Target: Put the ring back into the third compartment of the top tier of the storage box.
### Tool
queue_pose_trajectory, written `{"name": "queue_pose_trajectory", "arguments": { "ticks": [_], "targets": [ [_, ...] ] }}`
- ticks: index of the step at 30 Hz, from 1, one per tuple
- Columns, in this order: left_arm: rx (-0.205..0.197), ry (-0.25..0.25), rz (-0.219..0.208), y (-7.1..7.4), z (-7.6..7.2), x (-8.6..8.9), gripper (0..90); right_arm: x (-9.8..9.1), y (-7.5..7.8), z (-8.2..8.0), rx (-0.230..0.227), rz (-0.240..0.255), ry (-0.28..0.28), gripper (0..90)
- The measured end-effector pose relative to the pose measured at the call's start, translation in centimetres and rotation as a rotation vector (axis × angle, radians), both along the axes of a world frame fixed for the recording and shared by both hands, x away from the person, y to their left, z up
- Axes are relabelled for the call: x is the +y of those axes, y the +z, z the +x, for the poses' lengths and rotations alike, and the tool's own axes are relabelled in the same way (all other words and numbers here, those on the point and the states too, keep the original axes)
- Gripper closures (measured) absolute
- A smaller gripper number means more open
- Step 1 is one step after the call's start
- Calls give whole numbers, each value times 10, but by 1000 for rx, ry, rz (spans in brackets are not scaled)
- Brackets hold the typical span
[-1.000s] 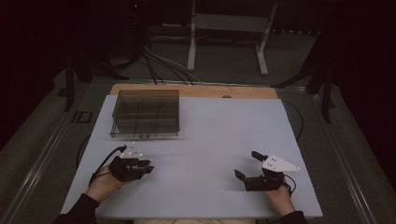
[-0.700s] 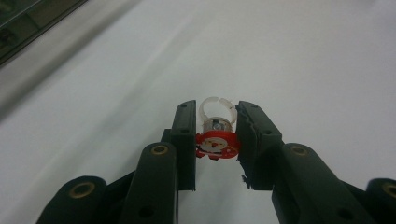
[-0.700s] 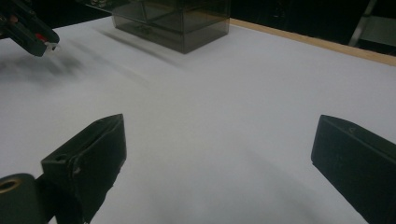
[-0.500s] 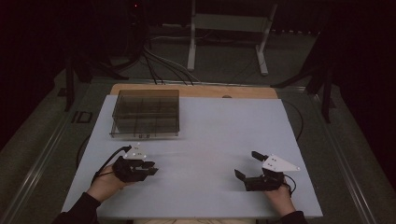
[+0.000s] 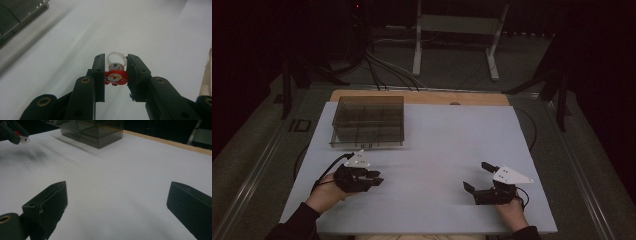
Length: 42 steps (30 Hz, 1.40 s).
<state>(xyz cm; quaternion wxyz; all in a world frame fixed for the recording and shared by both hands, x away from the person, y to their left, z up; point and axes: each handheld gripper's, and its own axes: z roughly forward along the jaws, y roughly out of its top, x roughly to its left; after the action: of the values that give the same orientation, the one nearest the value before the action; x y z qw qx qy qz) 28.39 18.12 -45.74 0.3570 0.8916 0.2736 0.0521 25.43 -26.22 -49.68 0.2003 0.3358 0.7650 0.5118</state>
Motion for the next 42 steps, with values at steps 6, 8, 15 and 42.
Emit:
{"name": "queue_pose_trajectory", "arguments": {
  "ticks": [6,8,15,42],
  "targets": [
    [-11,-10,-10,9,3,-1,694,0,0,0,-1,-2,-2,31],
    [-13,-11,-14,11,4,-1,694,0,0,0,-1,-1,-2,31],
    [-26,-23,-25,19,8,-6,694,0,0,0,-1,-3,0,31],
    [-74,5,-51,52,38,-12,694,0,0,0,-2,-4,3,31]
  ]
}}
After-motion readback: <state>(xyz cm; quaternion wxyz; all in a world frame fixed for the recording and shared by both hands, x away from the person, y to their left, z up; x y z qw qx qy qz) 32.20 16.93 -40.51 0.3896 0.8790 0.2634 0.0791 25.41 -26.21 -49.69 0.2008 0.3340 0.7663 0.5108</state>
